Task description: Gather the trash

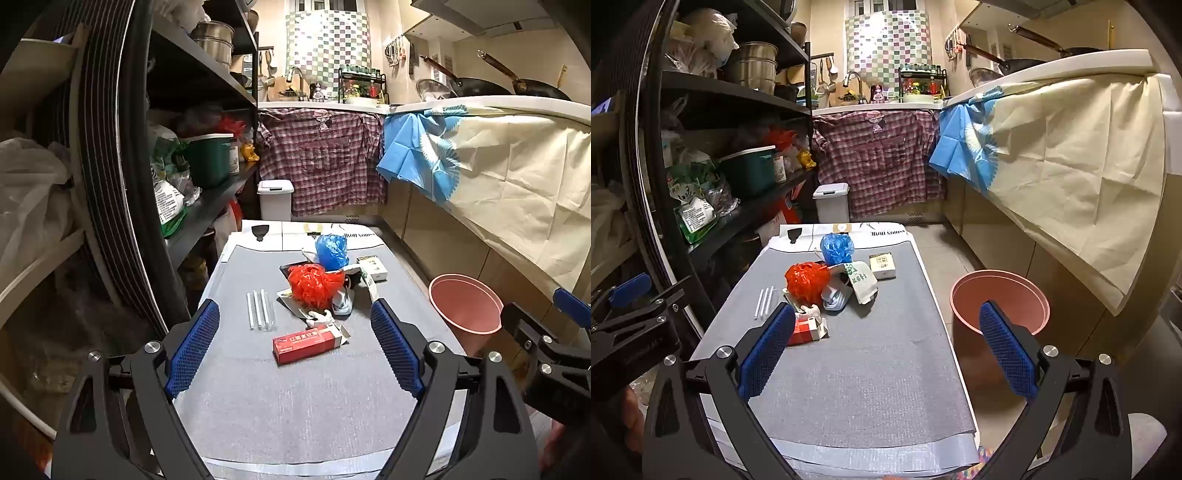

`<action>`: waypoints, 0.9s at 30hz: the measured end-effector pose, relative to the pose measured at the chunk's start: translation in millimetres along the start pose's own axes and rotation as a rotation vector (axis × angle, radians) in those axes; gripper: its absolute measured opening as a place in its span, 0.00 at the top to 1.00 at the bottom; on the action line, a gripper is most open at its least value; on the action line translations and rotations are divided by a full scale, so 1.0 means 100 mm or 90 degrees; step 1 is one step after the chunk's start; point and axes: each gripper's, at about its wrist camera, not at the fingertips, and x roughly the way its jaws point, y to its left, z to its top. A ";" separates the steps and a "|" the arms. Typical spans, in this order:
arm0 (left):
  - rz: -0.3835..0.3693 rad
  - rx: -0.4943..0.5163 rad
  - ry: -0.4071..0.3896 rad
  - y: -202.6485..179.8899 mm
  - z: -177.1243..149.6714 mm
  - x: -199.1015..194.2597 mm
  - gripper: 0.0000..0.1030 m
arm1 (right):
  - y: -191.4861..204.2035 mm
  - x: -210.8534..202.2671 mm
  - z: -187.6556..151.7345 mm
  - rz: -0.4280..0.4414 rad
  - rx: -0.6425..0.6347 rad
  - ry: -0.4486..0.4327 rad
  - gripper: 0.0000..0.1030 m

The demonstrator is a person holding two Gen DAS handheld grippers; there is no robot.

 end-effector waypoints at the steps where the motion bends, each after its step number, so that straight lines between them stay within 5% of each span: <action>1: 0.005 0.006 -0.007 -0.01 0.00 -0.01 0.21 | 0.00 0.00 0.00 0.001 0.001 0.001 0.05; 27: 0.002 0.004 -0.006 -0.08 -0.02 0.03 0.21 | -0.01 0.01 -0.02 -0.005 -0.006 0.001 0.05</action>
